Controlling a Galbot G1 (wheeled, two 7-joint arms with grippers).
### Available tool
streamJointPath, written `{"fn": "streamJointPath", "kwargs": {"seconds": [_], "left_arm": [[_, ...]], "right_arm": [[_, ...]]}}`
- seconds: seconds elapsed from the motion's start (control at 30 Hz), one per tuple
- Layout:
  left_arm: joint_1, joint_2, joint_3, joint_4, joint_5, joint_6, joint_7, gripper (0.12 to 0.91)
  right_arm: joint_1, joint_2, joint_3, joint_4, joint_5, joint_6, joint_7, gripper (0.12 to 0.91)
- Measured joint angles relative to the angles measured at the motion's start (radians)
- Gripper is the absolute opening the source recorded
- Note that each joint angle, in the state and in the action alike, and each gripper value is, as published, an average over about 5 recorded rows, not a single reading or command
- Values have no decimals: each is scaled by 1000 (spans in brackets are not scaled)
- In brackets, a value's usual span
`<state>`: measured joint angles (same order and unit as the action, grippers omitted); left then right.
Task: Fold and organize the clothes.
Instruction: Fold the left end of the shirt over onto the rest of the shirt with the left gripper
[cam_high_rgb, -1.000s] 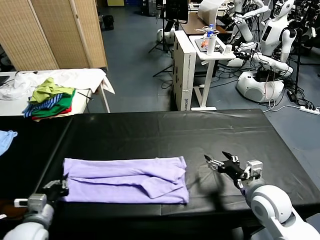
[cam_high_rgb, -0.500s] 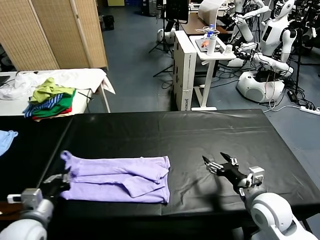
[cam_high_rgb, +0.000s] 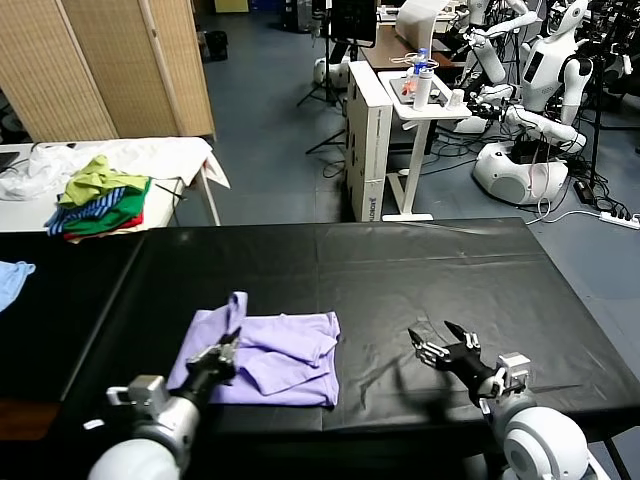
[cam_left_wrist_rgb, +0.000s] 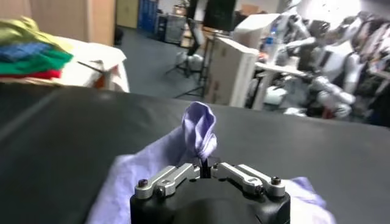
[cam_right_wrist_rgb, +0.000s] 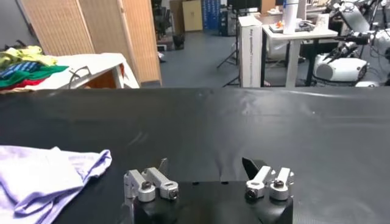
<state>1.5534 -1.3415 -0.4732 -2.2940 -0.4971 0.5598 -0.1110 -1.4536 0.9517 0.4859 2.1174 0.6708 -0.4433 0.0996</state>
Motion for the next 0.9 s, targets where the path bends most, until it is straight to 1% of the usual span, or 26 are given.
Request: {"fn": "streamJointPath", "kwargs": {"seconds": [0.17, 0.37, 0.9], "left_arm": [[-9, -21, 60, 7, 9, -4, 0, 194], [-16, -48, 103, 21, 31, -12, 2, 194], [-43, -108, 169, 56, 65, -20, 7, 194]], "right_arm": [[-1, 2, -8, 0, -6, -1, 1, 907], [-3, 5, -16, 0, -12, -2, 1, 907], [-6, 27, -39, -3, -39, -4, 4, 907]]}}
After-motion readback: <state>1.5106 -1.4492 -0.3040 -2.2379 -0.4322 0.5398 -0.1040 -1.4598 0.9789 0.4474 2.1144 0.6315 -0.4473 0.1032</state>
